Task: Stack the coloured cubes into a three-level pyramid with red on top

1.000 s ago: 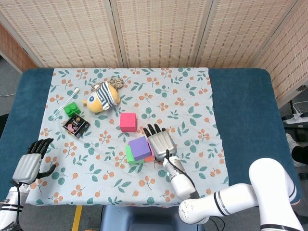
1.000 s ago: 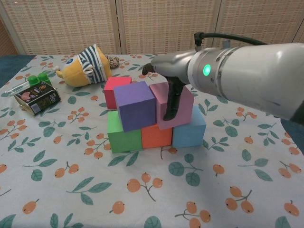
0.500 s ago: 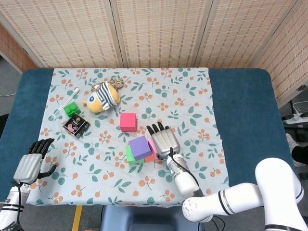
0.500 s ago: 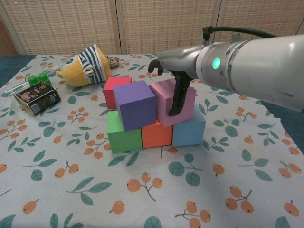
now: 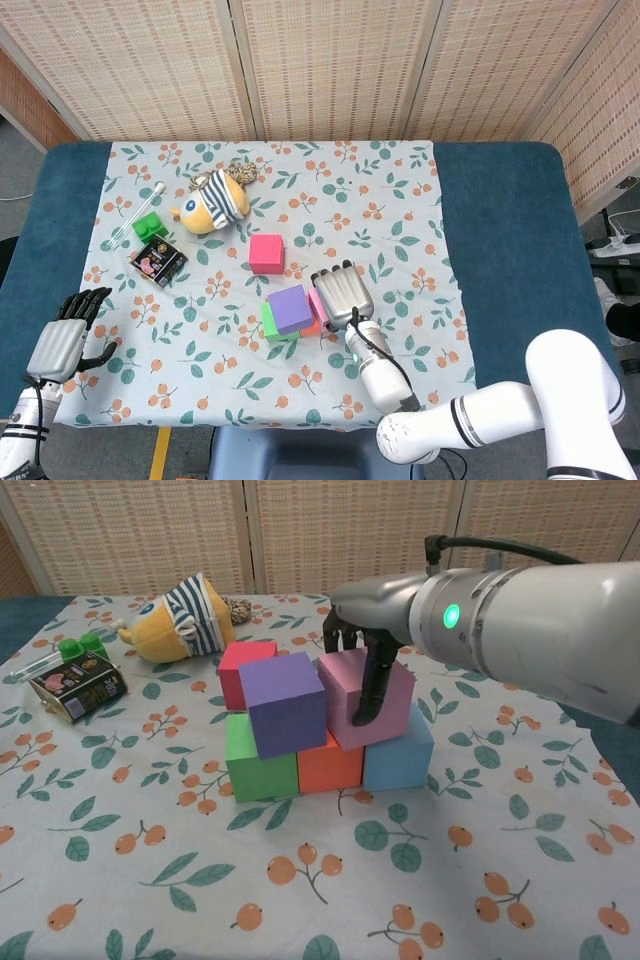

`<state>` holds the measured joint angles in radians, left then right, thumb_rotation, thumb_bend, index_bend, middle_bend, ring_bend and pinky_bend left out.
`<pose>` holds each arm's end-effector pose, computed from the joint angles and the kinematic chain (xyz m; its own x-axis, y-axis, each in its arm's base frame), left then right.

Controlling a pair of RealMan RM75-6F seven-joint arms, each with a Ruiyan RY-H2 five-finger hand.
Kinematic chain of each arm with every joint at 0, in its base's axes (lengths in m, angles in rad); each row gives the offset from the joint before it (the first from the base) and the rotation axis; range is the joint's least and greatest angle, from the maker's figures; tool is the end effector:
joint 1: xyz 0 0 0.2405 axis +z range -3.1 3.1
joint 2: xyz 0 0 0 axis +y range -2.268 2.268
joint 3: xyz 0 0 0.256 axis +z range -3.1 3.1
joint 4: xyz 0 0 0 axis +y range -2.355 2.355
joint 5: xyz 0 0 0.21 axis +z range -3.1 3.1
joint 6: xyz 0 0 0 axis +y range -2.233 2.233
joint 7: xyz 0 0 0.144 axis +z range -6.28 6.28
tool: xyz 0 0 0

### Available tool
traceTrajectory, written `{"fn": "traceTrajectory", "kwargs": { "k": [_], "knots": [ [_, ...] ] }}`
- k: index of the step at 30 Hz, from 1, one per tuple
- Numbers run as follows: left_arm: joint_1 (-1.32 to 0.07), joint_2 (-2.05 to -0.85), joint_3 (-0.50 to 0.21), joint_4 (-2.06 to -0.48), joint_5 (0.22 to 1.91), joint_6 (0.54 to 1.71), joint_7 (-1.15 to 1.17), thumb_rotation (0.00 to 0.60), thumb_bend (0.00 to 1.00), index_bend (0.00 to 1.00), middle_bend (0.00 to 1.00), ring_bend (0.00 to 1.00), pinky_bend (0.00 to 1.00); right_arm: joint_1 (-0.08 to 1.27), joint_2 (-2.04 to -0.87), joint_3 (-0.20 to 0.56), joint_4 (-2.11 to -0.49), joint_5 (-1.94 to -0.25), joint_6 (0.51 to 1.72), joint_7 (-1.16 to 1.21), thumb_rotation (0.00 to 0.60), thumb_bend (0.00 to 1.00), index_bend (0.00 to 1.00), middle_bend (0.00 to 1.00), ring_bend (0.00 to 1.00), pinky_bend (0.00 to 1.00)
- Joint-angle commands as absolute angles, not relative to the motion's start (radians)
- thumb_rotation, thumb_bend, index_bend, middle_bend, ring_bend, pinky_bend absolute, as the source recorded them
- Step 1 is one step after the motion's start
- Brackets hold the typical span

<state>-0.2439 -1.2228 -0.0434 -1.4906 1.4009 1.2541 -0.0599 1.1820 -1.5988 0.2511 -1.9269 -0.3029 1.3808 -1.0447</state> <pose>-0.3194 0.2296 0.1113 0.3492 0.1755 0.9205 0.9367 -0.0395 -0.3478 -0.0112 -0.3117 -0.0182 0.6322 -0.2969 0.7157 -0.7712 -0.3304 0.5442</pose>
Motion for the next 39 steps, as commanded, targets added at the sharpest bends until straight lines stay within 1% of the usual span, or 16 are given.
{"fn": "traceTrajectory", "kwargs": {
  "k": [1, 15, 24, 27, 29, 32, 36, 39],
  "knots": [
    [-0.243, -1.222, -0.043, -1.491, 1.401, 1.254, -0.06, 0.6, 0.35, 0.0, 0.05, 0.04, 0.07, 1.18, -1.601, 0.254, -1.928, -0.309, 1.387, -1.045, 0.6, 0.04, 0.48, 0.42, 0.37, 0.23],
    [-0.244, -1.221, -0.043, -1.491, 1.401, 1.253, -0.062, 0.6, 0.35, 0.0, 0.05, 0.04, 0.07, 1.177, -1.627, 0.26, -1.901, -0.33, 1.388, -1.053, 0.6, 0.04, 0.47, 0.42, 0.37, 0.24],
    [-0.245, -1.22, -0.044, -1.489, 1.4, 1.251, -0.065, 0.6, 0.35, 0.0, 0.05, 0.04, 0.07, 1.173, -1.643, 0.261, -1.886, -0.33, 1.387, -1.063, 0.6, 0.04, 0.4, 0.42, 0.37, 0.24],
    [-0.245, -1.221, -0.044, -1.489, 1.4, 1.25, -0.065, 0.6, 0.35, 0.0, 0.05, 0.04, 0.07, 1.172, -1.647, 0.26, -1.881, -0.332, 1.385, -1.067, 0.6, 0.04, 0.35, 0.41, 0.37, 0.24],
    [-0.245, -1.221, -0.044, -1.489, 1.4, 1.25, -0.065, 0.6, 0.35, 0.0, 0.05, 0.04, 0.07, 1.173, -1.65, 0.261, -1.881, -0.328, 1.386, -1.073, 0.6, 0.04, 0.3, 0.38, 0.36, 0.24],
    [-0.245, -1.221, -0.044, -1.488, 1.4, 1.25, -0.066, 0.6, 0.35, 0.0, 0.05, 0.04, 0.07, 1.173, -1.649, 0.265, -1.885, -0.32, 1.386, -1.081, 0.6, 0.04, 0.15, 0.29, 0.3, 0.24],
    [-0.245, -1.22, -0.044, -1.488, 1.401, 1.25, -0.069, 0.6, 0.35, 0.0, 0.05, 0.04, 0.07, 1.171, -1.645, 0.27, -1.892, -0.32, 1.383, -1.081, 0.6, 0.04, 0.02, 0.21, 0.22, 0.24],
    [-0.244, -1.219, -0.044, -1.488, 1.402, 1.251, -0.071, 0.6, 0.35, 0.0, 0.05, 0.04, 0.07, 1.169, -1.638, 0.273, -1.902, -0.311, 1.379, -1.083, 0.6, 0.04, 0.0, 0.18, 0.19, 0.24]
  ]
}}
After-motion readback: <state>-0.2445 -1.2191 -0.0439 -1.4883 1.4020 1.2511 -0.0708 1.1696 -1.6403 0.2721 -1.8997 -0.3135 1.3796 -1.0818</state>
